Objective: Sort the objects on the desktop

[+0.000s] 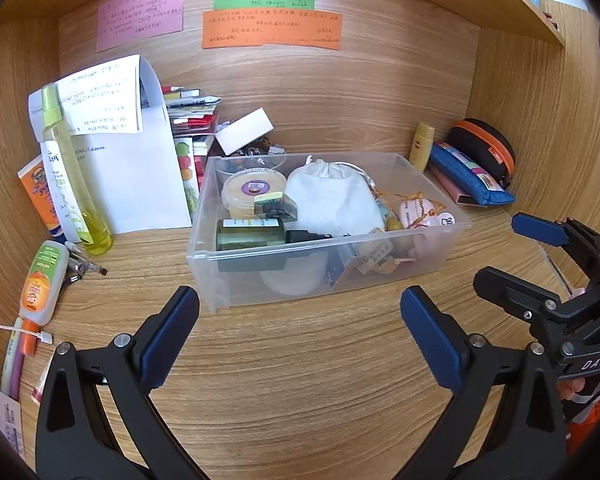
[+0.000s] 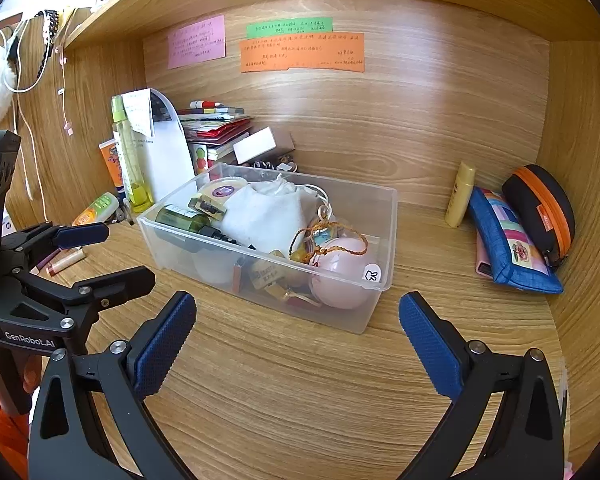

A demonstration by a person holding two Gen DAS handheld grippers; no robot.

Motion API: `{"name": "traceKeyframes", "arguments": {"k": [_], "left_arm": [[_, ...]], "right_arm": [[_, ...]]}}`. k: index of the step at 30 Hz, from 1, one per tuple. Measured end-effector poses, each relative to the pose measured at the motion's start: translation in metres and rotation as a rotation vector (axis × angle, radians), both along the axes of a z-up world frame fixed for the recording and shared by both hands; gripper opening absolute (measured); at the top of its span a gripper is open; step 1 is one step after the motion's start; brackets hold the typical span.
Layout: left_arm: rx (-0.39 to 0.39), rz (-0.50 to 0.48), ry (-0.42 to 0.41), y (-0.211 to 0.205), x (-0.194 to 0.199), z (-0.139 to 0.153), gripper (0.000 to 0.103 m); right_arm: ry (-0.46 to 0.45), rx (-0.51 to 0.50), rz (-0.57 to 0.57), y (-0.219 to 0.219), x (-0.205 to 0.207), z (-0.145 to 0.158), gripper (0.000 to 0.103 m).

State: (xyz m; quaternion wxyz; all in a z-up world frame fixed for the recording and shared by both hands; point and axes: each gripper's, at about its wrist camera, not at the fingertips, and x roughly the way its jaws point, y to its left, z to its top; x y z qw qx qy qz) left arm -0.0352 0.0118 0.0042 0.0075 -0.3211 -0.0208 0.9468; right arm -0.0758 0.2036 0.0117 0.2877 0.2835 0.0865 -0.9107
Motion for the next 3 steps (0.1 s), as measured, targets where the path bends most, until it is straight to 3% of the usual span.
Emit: {"name": "traceKeyframes", "arguments": {"k": [3], "left_arm": [[0.005,0.015,0.006,-0.0029,0.0006,0.0,0.102]], "right_arm": [[-0.004,0.001,-0.001,-0.0007,-0.0012,-0.001,0.101]]}}
